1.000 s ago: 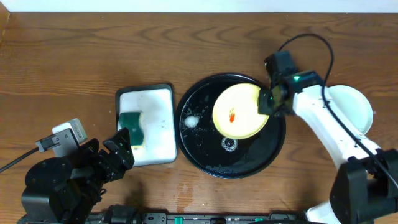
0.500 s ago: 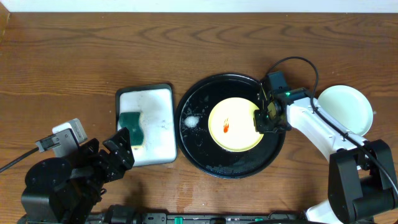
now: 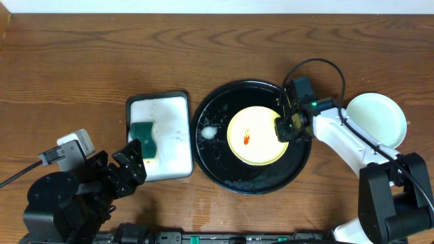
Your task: Clean dirty plates on tray and stack at the side
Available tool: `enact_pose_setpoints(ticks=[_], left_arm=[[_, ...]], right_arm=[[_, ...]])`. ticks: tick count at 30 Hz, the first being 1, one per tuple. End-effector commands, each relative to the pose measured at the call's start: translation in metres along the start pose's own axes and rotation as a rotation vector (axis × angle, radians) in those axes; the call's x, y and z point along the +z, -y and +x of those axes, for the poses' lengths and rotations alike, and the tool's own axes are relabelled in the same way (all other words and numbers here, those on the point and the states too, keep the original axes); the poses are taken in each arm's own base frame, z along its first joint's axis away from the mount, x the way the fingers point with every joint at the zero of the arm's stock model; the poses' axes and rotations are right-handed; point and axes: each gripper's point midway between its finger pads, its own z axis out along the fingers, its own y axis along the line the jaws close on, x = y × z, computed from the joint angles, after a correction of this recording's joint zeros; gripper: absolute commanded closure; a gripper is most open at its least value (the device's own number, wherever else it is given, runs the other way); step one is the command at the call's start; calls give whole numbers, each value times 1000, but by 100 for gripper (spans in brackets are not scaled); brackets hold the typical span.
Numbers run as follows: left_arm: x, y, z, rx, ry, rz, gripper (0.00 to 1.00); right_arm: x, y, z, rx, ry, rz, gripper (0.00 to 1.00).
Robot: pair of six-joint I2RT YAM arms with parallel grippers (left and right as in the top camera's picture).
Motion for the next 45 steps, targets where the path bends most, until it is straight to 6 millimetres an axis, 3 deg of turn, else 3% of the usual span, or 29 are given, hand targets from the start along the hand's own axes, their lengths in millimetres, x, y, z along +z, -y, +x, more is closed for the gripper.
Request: enact_pose_setpoints(ticks=[1, 4, 7, 10, 16, 19, 26, 30, 34, 45], left_arm=[[-3, 1, 3, -3, -16, 7, 19], [4, -2, 12, -6, -53, 3, 19], [8, -6, 24, -9, -99, -8, 18], [11, -10, 29, -10, -117, -22, 19], [31, -27, 49, -15, -245, -123, 19], [48, -50, 58, -6, -343, -275, 19], [102, -71, 76, 20, -564, -434, 20], [138, -88, 91, 78, -692, -515, 30], [167, -112, 102, 119, -763, -633, 47], [223, -156, 134, 126, -878, -755, 44]], right_arm=[[7, 7, 8, 22, 15, 28, 68], [13, 16, 14, 66, 14, 42, 74], [18, 26, 25, 140, -5, 65, 73], [21, 28, 30, 156, -18, 68, 99], [21, 28, 26, 155, -1, 65, 99], [21, 28, 25, 155, 2, 64, 99], [21, 28, 27, 144, -5, 65, 99], [21, 28, 28, 144, -10, 66, 99], [21, 28, 29, 145, -13, 66, 99], [21, 25, 30, 146, -19, 52, 99]])
